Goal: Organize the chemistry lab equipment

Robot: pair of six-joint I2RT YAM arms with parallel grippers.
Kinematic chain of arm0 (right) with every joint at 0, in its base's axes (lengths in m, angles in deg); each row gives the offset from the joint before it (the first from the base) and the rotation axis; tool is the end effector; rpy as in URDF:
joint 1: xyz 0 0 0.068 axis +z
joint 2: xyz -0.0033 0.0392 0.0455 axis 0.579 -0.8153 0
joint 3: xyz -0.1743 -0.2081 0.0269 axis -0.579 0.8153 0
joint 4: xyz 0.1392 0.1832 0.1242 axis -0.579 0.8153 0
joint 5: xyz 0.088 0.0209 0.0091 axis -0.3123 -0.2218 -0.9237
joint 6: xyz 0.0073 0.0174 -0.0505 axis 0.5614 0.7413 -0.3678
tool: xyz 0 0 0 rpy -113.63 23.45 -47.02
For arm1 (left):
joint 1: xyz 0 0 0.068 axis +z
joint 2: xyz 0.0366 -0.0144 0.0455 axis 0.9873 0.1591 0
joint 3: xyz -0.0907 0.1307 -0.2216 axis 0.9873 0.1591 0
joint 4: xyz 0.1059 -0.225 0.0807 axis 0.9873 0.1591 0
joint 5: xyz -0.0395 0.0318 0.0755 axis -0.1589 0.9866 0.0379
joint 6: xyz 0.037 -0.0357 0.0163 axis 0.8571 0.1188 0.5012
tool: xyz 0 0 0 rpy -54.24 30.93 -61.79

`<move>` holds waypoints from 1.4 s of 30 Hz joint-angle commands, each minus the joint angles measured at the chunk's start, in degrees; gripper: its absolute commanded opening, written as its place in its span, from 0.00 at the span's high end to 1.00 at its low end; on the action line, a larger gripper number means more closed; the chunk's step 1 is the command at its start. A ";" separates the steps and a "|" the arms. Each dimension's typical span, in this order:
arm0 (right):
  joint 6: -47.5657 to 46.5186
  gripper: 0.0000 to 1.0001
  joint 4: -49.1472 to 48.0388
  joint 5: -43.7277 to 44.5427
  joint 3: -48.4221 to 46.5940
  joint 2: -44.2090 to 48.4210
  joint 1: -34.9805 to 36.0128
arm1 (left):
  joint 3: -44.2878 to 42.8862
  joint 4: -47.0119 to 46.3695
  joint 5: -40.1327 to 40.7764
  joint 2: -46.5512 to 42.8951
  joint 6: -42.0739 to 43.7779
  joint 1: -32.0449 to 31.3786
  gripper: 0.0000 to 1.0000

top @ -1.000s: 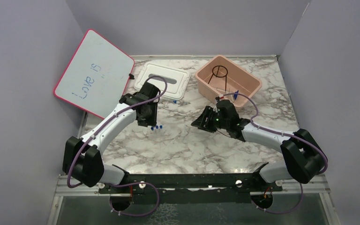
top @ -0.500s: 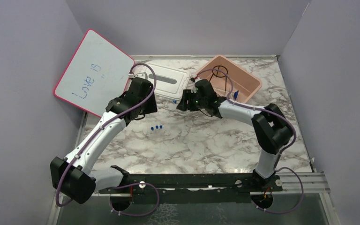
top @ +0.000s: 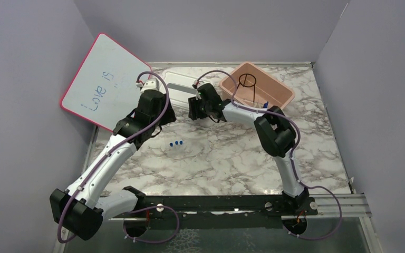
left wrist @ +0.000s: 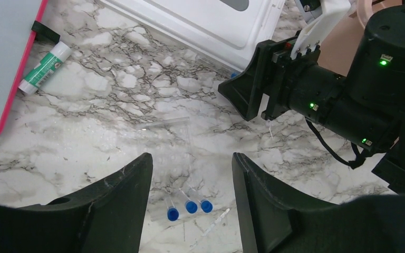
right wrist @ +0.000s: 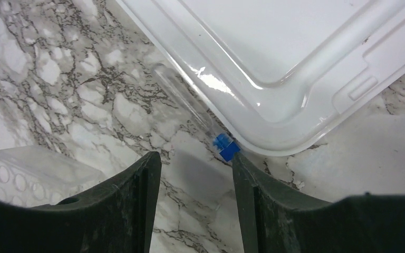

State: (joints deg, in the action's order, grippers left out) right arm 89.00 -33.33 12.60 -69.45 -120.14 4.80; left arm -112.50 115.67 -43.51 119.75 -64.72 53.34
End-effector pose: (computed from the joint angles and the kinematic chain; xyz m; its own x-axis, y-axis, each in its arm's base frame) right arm 0.3762 0.3207 0.1657 -0.6740 -0.1714 -0.7185 -0.4993 0.8225 0.2722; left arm 0.2127 -0.0995 0.3357 -0.5600 -0.2621 -0.7860 -0.0563 0.9585 -0.2795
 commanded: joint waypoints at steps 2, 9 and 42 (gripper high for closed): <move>-5.16 0.43 1.94 5.41 -4.28 -3.92 0.73 | 0.79 -2.32 0.86 -0.99 0.76 0.00 0.40; -10.33 0.43 4.93 6.95 -8.75 -9.06 2.10 | 1.50 -2.40 0.76 -1.38 1.16 0.17 0.39; -15.90 0.92 5.15 4.02 -13.20 -10.79 6.09 | 2.51 -2.30 0.15 -4.46 -0.66 0.78 0.38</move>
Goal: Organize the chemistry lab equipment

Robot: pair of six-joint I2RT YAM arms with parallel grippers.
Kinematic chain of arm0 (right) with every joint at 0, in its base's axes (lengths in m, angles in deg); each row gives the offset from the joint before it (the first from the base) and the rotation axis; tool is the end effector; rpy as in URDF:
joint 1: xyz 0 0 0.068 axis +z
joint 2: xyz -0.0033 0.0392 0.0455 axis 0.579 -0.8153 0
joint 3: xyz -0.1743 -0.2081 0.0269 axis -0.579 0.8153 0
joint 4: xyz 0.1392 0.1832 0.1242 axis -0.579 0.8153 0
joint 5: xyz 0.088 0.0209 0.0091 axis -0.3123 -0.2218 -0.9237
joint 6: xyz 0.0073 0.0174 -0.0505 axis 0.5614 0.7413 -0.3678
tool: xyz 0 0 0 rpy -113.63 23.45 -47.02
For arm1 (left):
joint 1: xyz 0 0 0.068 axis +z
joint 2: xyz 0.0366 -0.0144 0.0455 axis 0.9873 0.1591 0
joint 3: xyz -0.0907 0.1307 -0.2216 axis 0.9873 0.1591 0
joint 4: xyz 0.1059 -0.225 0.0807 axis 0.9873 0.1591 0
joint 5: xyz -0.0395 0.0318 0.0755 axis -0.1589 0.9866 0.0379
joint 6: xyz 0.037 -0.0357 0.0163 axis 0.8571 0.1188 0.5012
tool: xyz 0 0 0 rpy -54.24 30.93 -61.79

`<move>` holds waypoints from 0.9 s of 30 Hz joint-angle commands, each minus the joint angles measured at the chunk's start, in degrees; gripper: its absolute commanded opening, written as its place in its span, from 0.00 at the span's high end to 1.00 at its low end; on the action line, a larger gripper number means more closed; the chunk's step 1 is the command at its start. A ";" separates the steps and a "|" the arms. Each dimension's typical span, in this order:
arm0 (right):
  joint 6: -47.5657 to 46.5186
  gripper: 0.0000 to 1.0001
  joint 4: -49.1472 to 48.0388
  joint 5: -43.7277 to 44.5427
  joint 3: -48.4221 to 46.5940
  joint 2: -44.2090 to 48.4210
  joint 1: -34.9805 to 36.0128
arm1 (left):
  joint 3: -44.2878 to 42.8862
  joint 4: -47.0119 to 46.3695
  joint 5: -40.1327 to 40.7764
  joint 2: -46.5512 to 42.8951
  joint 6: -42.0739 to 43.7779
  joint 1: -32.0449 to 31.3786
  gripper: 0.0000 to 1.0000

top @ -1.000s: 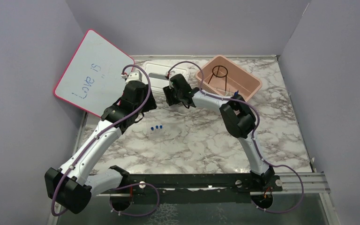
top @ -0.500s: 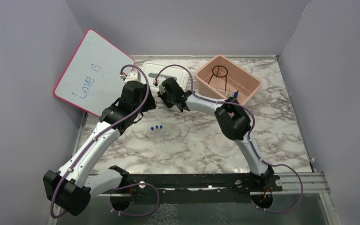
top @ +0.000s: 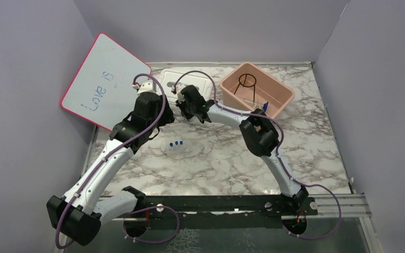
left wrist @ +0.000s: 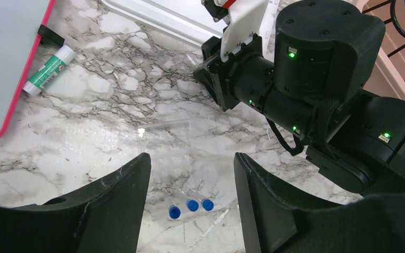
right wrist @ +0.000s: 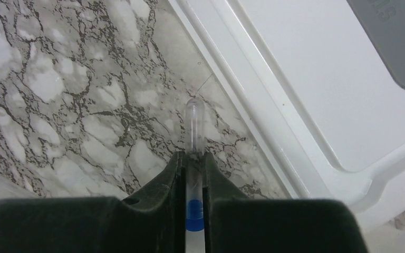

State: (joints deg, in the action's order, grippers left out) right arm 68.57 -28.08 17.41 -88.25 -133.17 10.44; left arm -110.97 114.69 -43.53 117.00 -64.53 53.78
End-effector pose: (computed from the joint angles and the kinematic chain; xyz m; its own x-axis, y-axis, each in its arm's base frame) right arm 0.3818 0.3919 0.1501 -0.4083 -0.4877 -0.7716 -0.7258 0.6861 -0.0496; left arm 0.2047 -0.0934 0.3383 -0.5311 -0.2770 -0.8007 -0.0517 0.9539 -0.2957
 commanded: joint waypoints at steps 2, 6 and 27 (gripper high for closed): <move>7.46 0.92 -4.51 -3.30 9.65 6.72 0.48 | 1.12 -1.38 -0.21 -2.01 -1.64 0.35 0.38; 15.28 0.92 -13.49 -5.63 17.10 16.26 0.44 | 1.22 -1.99 -2.51 -2.43 -3.24 0.35 0.37; 67.77 0.91 -23.07 -8.16 35.50 44.77 0.31 | 8.96 -24.17 -21.67 -9.81 -14.06 0.35 0.32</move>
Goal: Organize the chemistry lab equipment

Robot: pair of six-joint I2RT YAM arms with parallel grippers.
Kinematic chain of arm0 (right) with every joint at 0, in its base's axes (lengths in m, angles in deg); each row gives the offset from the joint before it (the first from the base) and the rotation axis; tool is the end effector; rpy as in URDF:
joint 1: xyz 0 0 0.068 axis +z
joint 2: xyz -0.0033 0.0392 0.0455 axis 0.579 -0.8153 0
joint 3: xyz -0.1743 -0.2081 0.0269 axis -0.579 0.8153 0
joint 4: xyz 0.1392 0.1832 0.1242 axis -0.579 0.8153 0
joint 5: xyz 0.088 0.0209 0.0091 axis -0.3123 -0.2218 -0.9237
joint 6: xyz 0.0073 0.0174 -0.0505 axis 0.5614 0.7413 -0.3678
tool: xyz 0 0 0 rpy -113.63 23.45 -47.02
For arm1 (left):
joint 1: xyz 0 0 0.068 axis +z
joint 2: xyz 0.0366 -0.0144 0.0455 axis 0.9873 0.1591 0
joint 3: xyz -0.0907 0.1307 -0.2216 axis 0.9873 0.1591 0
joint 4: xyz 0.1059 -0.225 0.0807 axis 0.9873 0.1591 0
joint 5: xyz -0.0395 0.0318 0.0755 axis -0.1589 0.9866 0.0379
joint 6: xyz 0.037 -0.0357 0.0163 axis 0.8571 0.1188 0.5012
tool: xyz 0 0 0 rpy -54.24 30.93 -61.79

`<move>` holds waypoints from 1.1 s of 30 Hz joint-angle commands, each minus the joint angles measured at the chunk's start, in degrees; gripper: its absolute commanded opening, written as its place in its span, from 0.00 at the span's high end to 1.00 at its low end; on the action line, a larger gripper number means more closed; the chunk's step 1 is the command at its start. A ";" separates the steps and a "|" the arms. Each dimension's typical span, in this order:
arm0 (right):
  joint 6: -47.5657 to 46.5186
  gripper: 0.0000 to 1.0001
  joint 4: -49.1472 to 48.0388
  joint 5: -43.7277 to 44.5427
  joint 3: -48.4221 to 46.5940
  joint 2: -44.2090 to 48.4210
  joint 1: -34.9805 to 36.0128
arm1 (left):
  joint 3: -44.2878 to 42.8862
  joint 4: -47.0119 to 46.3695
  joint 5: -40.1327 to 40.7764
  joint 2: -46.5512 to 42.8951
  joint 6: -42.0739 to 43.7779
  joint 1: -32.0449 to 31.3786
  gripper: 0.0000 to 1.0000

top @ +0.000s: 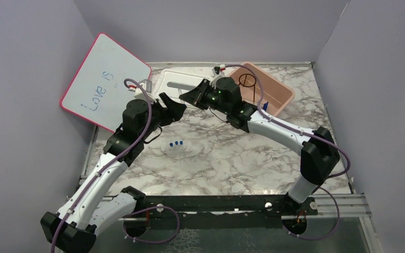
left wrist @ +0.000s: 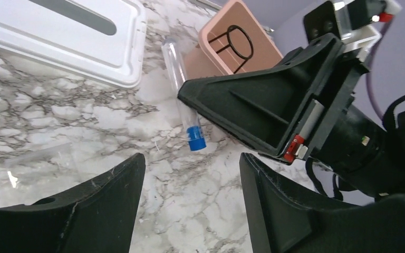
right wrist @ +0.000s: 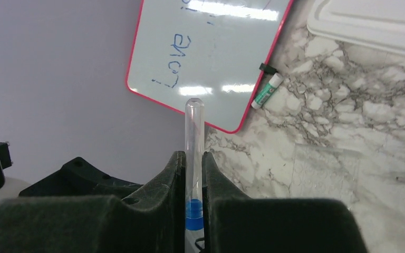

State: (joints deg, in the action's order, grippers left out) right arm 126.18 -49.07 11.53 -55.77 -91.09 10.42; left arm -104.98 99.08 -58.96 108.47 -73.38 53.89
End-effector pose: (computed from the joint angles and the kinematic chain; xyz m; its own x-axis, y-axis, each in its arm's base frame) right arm 0.2844 0.2967 0.3333 -0.6919 0.4582 -0.5579 -0.3561 0.4557 0.8158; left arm 0.1828 -0.0924 0.3579 -0.4541 -0.4818 -0.7494 0.1950 0.7670 -0.6113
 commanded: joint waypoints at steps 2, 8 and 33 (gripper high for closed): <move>11.44 0.92 -2.85 -1.92 4.12 3.84 0.29 | 4.22 -10.22 -6.55 -1.64 -6.43 0.24 0.37; 13.60 0.92 -3.33 -2.77 5.55 6.06 0.30 | 6.29 -12.42 -6.84 -1.89 -7.84 0.24 0.53; 7.44 0.69 -6.22 -6.38 5.64 5.78 0.34 | 3.91 -10.77 -9.74 0.04 0.09 0.24 0.98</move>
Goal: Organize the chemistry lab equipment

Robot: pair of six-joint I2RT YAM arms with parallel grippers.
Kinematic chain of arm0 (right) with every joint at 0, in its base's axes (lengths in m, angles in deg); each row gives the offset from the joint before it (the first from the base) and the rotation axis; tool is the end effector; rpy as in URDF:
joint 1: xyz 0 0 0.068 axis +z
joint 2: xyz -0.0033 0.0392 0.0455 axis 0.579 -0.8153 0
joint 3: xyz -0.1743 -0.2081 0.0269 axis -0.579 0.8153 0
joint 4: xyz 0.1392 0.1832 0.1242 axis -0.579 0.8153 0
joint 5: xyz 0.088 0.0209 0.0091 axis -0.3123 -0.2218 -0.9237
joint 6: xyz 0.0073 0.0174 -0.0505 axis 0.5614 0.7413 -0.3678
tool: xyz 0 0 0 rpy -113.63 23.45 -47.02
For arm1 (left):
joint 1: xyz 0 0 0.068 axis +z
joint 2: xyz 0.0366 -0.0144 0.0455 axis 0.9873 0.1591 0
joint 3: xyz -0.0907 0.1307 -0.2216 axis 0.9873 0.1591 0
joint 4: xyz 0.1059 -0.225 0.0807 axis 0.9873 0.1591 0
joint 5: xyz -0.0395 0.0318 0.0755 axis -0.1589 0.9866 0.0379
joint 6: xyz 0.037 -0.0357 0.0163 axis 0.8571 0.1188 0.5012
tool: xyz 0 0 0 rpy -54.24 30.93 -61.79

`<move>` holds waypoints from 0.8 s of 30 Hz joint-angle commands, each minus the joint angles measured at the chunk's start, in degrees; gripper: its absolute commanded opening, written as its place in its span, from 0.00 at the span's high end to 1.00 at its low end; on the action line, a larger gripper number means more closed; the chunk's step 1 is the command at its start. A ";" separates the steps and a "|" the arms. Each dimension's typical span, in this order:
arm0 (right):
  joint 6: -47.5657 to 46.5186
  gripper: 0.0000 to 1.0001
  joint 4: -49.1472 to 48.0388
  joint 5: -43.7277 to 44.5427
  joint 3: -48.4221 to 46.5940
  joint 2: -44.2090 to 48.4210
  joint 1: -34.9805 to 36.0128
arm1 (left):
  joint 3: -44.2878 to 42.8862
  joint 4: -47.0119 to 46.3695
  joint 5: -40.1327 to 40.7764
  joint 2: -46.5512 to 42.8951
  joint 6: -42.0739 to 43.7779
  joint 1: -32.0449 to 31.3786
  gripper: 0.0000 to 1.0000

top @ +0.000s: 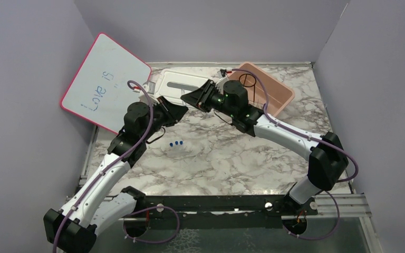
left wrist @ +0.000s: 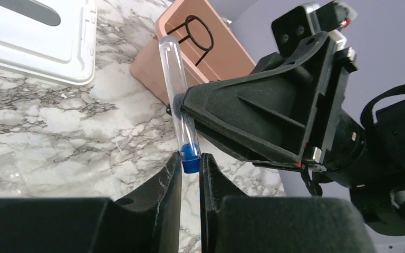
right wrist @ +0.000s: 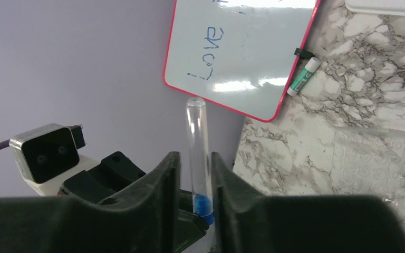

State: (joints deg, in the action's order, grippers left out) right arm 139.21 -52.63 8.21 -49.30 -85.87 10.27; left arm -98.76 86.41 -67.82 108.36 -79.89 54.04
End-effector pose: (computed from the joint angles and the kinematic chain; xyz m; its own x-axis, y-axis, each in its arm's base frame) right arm 0.2668 0.2800 0.3340 -0.7756 0.5195 -0.3586 -0.2293 0.2975 0.9268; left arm 0.1872 -0.1001 0.3437 -0.4968 -0.5467 -0.6740 0.3039 0.6179 -0.7252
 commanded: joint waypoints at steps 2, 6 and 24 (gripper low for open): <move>-10.89 0.60 -0.22 -4.33 -2.96 0.35 0.16 | -4.21 4.59 -2.39 1.00 11.48 0.09 1.00; -20.23 0.51 6.35 -8.58 -5.89 1.39 -1.63 | -7.00 9.68 -6.90 1.92 21.99 0.09 1.00; -31.69 0.59 24.96 -33.51 -14.69 1.84 -7.88 | -12.65 20.66 -19.32 2.51 41.13 0.09 1.00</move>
State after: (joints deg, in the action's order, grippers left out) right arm 107.62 -30.75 -14.48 -63.09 -84.51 2.84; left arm -109.66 105.71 -83.79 110.68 -42.04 54.11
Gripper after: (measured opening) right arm 0.421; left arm 0.170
